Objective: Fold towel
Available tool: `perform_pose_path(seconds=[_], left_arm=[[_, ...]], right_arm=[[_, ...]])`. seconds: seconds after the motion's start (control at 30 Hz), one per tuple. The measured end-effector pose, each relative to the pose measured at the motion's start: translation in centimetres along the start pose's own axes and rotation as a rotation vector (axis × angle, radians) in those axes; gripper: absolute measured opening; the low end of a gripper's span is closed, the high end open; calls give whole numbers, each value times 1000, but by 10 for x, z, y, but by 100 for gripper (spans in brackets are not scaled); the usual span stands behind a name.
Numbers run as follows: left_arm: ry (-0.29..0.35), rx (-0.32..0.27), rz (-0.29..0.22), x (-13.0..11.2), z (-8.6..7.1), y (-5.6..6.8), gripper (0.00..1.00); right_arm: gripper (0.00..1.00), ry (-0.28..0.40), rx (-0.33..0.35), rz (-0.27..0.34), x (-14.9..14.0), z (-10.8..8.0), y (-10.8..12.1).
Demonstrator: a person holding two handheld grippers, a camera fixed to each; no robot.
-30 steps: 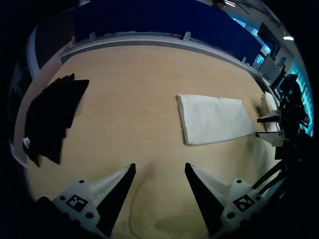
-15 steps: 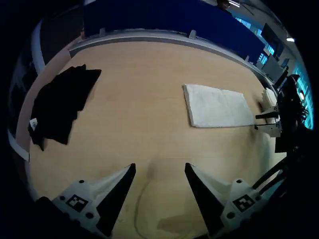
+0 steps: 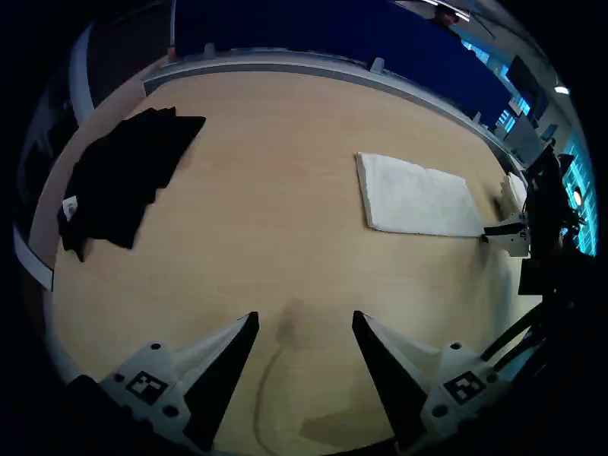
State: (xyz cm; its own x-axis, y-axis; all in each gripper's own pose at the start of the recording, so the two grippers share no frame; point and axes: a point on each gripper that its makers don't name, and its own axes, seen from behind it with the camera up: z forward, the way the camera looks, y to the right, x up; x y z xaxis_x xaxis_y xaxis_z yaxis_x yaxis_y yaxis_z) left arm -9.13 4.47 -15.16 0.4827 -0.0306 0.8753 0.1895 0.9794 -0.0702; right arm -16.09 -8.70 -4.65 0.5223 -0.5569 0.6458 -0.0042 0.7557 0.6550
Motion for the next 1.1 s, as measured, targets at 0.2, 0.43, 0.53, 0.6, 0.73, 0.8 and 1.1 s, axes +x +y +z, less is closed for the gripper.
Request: perform_pose_path(seconds=[0.2, 0.43, 0.53, 0.6, 0.73, 0.8, 1.1], left_arm=[[-3, 2, -1, -4, -1, -1, 91], [-7, 1, -5, -9, -2, -1, 91], [-8, -2, -6, -11, -2, 0, 91], [-9, -3, -5, -12, -2, 1, 91], [-8, -7, -6, -13, -3, 2, 91], [-4, -9, -8, -12, -4, 2, 91], [19, -17, -19, -5, -9, 3, 91]], right_arm=[[11, 1, 6, -2, 1, 2, -3], [6, 11, -7, 5, 5, 1, -1], [5, 24, -10, 2, 10, -2, -1], [5, 36, -13, -3, 16, -6, -1], [5, 69, -22, -16, 32, -16, 1], [4, 88, -25, -25, 43, -22, 1], [4, 171, -20, -74, 98, -43, -6]])
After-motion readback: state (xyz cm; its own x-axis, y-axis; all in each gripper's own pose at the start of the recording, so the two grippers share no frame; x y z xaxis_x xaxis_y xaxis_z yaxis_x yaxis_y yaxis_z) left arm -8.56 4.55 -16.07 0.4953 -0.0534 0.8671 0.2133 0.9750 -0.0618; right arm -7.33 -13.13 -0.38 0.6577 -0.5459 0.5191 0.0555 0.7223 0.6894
